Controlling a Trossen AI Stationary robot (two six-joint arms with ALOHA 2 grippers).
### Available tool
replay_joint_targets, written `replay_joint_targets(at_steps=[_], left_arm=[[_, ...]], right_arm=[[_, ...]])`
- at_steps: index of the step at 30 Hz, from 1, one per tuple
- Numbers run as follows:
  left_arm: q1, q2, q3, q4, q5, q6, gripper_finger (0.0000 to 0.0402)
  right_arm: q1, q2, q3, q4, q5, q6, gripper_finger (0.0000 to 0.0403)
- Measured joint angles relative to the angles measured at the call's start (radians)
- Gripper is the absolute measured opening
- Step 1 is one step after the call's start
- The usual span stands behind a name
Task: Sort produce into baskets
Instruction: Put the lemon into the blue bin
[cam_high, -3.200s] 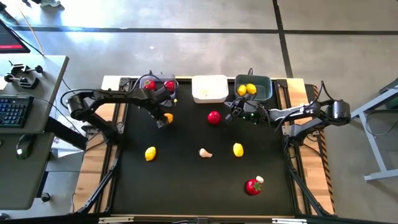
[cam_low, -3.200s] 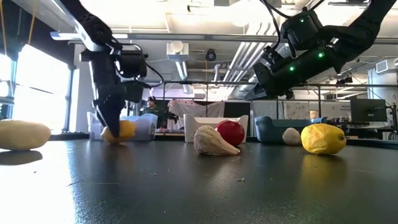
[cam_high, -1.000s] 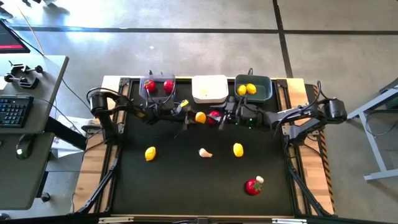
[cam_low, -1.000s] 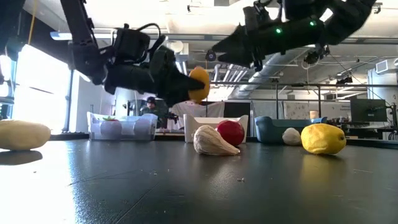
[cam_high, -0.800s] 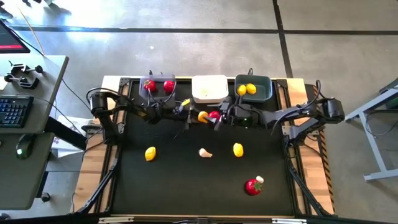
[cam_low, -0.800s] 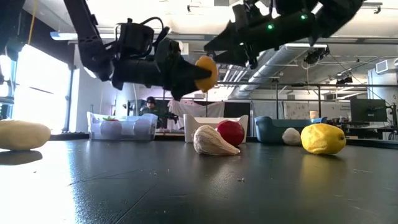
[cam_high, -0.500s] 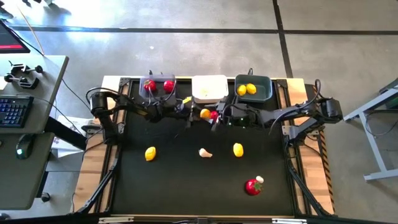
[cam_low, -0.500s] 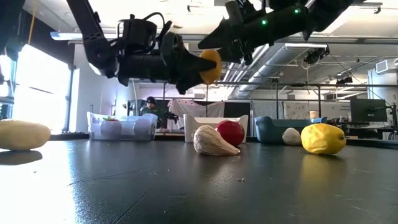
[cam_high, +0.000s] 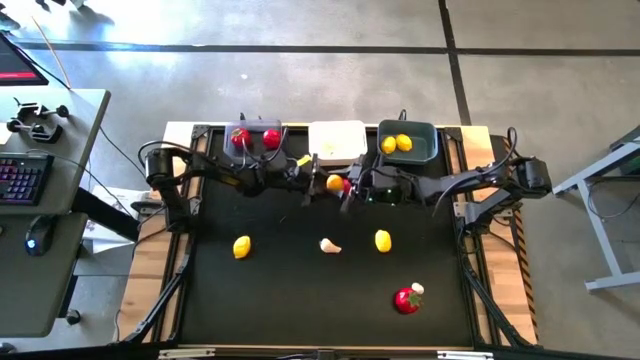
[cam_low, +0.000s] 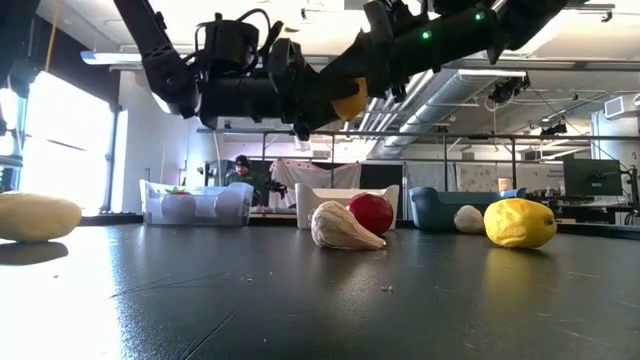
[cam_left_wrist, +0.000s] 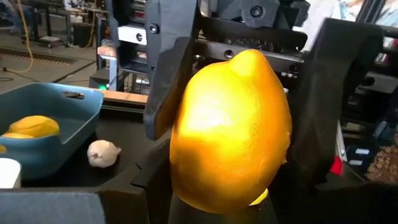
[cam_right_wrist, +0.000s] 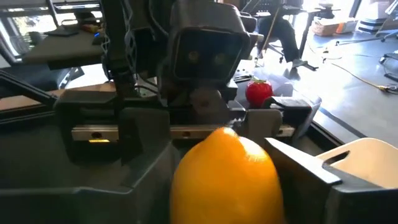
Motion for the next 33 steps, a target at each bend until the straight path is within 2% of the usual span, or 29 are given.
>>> replay_joint_targets(at_steps=[6,14,23,28,33], left_arm=[[-0.014,0.000,0.006,-0.039,-0.011,0.070,0.0198],[-0.019,-0.002,0.009,-0.066,-0.076,0.074,0.0232],[-0.008,-0.001,0.009,-0.130,-0.086,0.090,0.0251],[0.002,-0.001,-0.004,-0.149,-0.089,0.123,0.0246],[0.002,-0.001,-0.041,-0.131,-0.203,0.126,0.0225]], right_arm=[[0.001,0.001,-0.002,-0.009,-0.001,-0.015,0.0172],[-0.001,0.002,-0.002,-0.005,0.003,-0.015,0.0172],[-0.001,-0.004,-0.002,0.083,0.018,-0.012,0.0173],[-0.018,-0.076,-0.002,-0.010,0.092,-0.014,0.0173],[-0.087,-0.188,-0.002,-0.245,0.194,0.010,0.0174]])
